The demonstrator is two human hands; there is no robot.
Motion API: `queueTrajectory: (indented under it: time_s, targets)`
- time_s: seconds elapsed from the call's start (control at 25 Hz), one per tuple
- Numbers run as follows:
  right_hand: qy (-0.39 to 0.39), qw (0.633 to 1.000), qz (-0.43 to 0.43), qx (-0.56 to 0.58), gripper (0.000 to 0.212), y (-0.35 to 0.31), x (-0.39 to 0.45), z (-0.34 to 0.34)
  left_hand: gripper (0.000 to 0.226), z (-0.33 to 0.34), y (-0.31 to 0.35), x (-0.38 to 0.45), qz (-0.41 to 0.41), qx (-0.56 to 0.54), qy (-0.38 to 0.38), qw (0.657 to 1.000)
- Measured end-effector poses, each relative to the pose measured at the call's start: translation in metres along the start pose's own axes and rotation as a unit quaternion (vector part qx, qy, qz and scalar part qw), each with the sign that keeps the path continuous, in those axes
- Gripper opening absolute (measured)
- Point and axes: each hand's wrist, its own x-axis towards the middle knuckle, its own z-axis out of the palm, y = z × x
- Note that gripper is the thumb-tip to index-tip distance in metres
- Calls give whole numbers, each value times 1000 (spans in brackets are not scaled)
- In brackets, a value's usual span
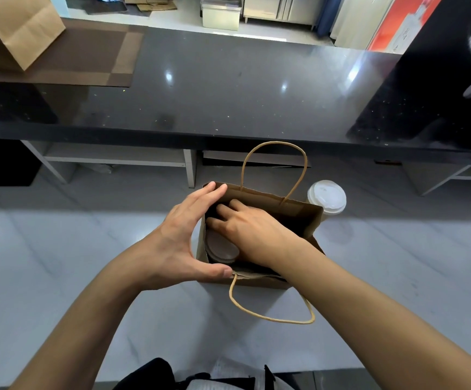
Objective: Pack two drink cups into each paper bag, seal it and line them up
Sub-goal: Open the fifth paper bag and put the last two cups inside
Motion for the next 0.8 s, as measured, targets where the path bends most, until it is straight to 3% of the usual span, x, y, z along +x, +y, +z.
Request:
queueTrajectory:
  time_s: [0.44, 0.8]
  targets:
    - [-43, 995, 21, 82, 75, 2, 1, 6, 119, -2, 0, 1, -4, -7, 0, 1000]
    - [-19, 991, 23, 129, 82, 0, -10, -4, 119, -2, 0, -1, -2, -5, 2, 1000]
